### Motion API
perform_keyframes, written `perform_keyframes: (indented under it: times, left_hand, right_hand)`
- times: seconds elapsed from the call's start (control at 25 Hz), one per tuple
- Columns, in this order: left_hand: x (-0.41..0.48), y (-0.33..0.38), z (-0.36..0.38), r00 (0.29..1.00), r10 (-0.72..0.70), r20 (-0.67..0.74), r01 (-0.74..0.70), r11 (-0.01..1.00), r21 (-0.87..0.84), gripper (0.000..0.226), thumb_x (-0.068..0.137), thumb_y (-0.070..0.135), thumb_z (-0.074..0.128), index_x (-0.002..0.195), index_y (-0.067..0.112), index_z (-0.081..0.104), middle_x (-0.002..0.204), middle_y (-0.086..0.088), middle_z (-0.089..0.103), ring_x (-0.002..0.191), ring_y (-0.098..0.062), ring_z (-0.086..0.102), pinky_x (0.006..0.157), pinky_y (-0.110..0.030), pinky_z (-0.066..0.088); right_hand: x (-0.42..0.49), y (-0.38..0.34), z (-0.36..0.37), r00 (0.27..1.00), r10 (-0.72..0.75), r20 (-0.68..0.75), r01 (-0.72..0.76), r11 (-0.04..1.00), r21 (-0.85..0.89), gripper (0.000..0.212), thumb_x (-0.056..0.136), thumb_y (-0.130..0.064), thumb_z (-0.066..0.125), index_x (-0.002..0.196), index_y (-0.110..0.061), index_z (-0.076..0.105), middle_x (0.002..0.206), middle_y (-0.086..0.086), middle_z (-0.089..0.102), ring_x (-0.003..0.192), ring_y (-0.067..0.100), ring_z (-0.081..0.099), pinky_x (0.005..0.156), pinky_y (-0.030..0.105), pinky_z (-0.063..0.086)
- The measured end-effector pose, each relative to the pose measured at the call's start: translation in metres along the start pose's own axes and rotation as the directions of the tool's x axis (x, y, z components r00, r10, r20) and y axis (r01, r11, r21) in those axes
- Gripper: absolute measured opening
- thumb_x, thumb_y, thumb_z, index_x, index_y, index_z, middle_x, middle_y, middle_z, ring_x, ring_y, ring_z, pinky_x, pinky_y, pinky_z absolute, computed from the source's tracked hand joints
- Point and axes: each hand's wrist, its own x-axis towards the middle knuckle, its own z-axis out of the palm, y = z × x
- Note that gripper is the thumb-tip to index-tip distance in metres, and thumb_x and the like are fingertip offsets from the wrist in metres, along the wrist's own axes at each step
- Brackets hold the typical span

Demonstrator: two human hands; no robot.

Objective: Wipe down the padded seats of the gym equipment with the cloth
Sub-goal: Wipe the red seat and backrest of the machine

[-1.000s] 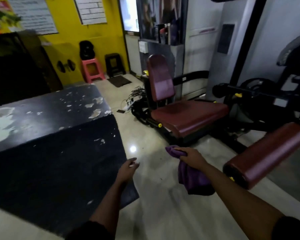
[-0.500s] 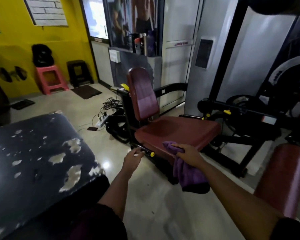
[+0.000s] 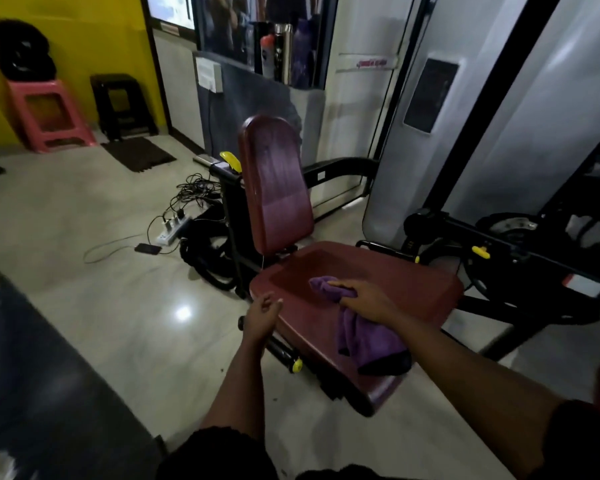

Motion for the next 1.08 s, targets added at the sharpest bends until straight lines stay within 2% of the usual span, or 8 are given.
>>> perform_keyframes:
  times: [0.16, 0.24, 0.48, 0.6, 0.72, 0.88, 1.0, 1.08]
  left_hand:
    - [0.074, 0.023, -0.01, 0.999, -0.013, -0.046, 0.015, 0.999, 0.045, 0.037, 0.093, 0.022, 0.055, 0.128, 0.009, 0.051, 0.123, -0.005, 0.055, 0.108, -0.02, 0.052, 0.073, -0.016, 0.048]
    - [0.116, 0.039, -0.017, 0.998, 0.01, -0.058, -0.005, 0.997, 0.083, 0.043, 0.093, 0.026, 0.055, 0.133, 0.011, 0.049, 0.132, -0.011, 0.054, 0.119, -0.024, 0.051, 0.087, -0.025, 0.041]
    - [0.272, 0.114, -0.042, 0.985, 0.168, -0.025, -0.167, 0.985, 0.038, 0.05, 0.092, 0.027, 0.057, 0.139, 0.021, 0.041, 0.142, -0.007, 0.046, 0.126, -0.022, 0.049, 0.1, -0.033, 0.041]
    - [0.345, 0.152, -0.05, 0.964, 0.264, -0.01, -0.264, 0.964, 0.034, 0.067, 0.08, 0.052, 0.064, 0.138, 0.033, 0.036, 0.144, -0.003, 0.042, 0.13, -0.021, 0.045, 0.109, -0.048, 0.037]
    - [0.397, 0.194, -0.046, 0.917, 0.398, 0.003, -0.397, 0.915, 0.068, 0.079, 0.077, 0.061, 0.062, 0.144, 0.039, 0.025, 0.154, -0.001, 0.026, 0.139, -0.018, 0.032, 0.113, -0.041, 0.03]
    - [0.43, 0.218, -0.03, 0.827, 0.559, 0.054, -0.561, 0.827, 0.036, 0.063, 0.082, 0.055, 0.053, 0.134, 0.061, 0.018, 0.157, 0.005, 0.016, 0.142, -0.017, 0.026, 0.115, -0.047, 0.029]
    - [0.445, 0.21, -0.025, 0.791, 0.609, 0.054, -0.61, 0.793, -0.008, 0.061, 0.082, 0.056, 0.048, 0.138, 0.052, 0.024, 0.154, 0.011, 0.021, 0.142, -0.012, 0.026, 0.115, -0.048, 0.029]
    - [0.455, 0.204, -0.024, 0.796, 0.604, 0.047, -0.603, 0.797, -0.028, 0.065, 0.081, 0.065, 0.044, 0.14, 0.044, 0.029, 0.152, 0.005, 0.027, 0.14, -0.013, 0.03, 0.113, -0.051, 0.031]
  right_hand:
    - [0.07, 0.006, -0.007, 0.999, -0.033, -0.037, 0.035, 0.997, 0.066, 0.048, 0.08, 0.002, 0.06, 0.127, -0.01, 0.056, 0.124, 0.001, 0.059, 0.108, 0.005, 0.048, 0.079, 0.005, 0.033]
    - [0.103, 0.009, -0.01, 0.996, -0.036, -0.084, 0.044, 0.994, 0.098, 0.048, 0.081, 0.002, 0.06, 0.127, -0.011, 0.055, 0.12, 0.0, 0.059, 0.109, 0.007, 0.05, 0.08, 0.007, 0.031]
    - [0.248, -0.003, -0.021, 0.933, -0.013, -0.36, 0.083, 0.98, 0.181, 0.054, 0.077, 0.003, 0.062, 0.127, -0.017, 0.056, 0.123, 0.01, 0.061, 0.113, 0.025, 0.055, 0.094, 0.017, 0.032]
    - [0.308, -0.024, -0.03, 0.866, -0.004, -0.5, 0.101, 0.981, 0.167, 0.057, 0.077, -0.001, 0.064, 0.128, -0.023, 0.052, 0.126, 0.008, 0.057, 0.117, 0.024, 0.05, 0.101, 0.02, 0.028]
    - [0.357, -0.035, -0.034, 0.822, 0.024, -0.568, 0.081, 0.984, 0.16, 0.058, 0.08, -0.004, 0.062, 0.132, -0.026, 0.049, 0.133, 0.006, 0.05, 0.122, 0.022, 0.045, 0.105, 0.025, 0.027]
    - [0.393, -0.039, -0.024, 0.737, 0.011, -0.675, 0.108, 0.985, 0.134, 0.052, 0.083, -0.027, 0.05, 0.134, -0.032, 0.044, 0.135, 0.007, 0.047, 0.123, 0.016, 0.04, 0.106, 0.028, 0.031]
    - [0.418, -0.051, -0.022, 0.691, -0.024, -0.722, 0.179, 0.974, 0.139, 0.055, 0.081, -0.028, 0.045, 0.135, -0.037, 0.037, 0.136, 0.006, 0.045, 0.122, 0.01, 0.038, 0.105, 0.03, 0.033]
    - [0.443, -0.069, -0.026, 0.642, -0.068, -0.764, 0.235, 0.965, 0.111, 0.055, 0.081, -0.025, 0.047, 0.134, -0.036, 0.036, 0.135, 0.008, 0.045, 0.123, 0.018, 0.041, 0.105, 0.034, 0.037]
